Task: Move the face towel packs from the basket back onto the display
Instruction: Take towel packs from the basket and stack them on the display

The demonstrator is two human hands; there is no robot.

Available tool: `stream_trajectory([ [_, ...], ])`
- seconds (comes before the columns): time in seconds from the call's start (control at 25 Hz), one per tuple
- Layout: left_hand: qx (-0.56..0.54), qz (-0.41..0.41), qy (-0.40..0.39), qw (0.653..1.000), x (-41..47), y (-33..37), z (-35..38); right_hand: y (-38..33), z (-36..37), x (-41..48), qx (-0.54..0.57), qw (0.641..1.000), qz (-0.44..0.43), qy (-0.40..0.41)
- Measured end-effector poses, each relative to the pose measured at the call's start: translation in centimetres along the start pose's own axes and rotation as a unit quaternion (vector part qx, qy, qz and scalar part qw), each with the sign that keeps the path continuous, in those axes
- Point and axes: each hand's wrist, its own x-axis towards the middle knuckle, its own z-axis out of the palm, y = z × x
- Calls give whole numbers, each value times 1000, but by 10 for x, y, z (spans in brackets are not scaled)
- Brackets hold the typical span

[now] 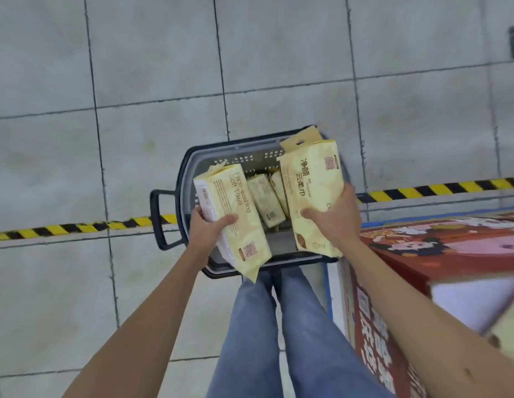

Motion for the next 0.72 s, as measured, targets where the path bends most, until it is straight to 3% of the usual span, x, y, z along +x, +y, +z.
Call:
stream_trajectory([
  [0.32, -85, 102, 16, 991, -139, 36, -43, -18, -94, -127, 54, 996, -72, 16],
  [0.72, -127, 151, -68, 978, -170, 54, -78, -10, -104, -218, 91, 989, -59, 100],
])
